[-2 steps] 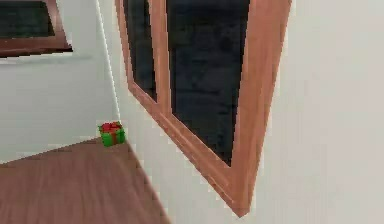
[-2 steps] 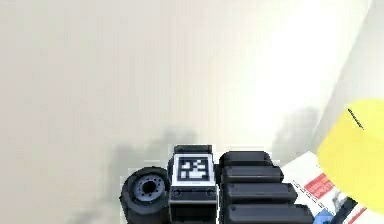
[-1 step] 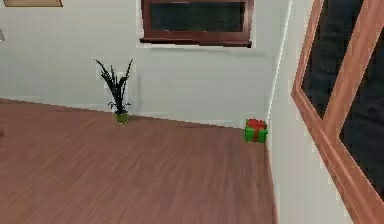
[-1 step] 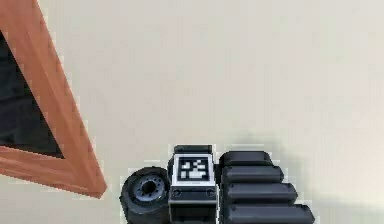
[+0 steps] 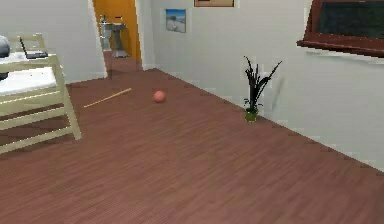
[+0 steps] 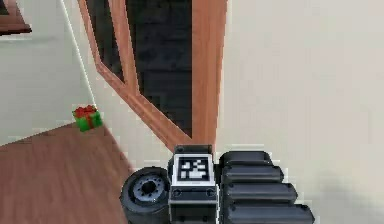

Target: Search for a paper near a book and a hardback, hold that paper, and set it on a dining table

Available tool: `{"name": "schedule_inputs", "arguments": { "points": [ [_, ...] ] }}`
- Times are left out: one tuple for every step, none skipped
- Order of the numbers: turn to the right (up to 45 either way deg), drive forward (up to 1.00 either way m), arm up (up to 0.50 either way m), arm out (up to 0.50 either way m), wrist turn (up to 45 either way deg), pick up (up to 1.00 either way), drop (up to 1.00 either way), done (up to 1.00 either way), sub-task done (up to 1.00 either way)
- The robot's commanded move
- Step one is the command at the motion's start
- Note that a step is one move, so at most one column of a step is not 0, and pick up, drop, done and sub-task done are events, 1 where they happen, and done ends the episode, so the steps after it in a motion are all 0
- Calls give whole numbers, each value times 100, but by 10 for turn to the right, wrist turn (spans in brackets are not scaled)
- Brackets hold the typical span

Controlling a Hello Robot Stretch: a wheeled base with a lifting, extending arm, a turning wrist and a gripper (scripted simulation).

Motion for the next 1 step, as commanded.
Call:
{"name": "schedule_inputs", "arguments": {
  "points": [
    [0, 100, 0, 0, 0, 0, 0, 0, 0]
  ]
}}
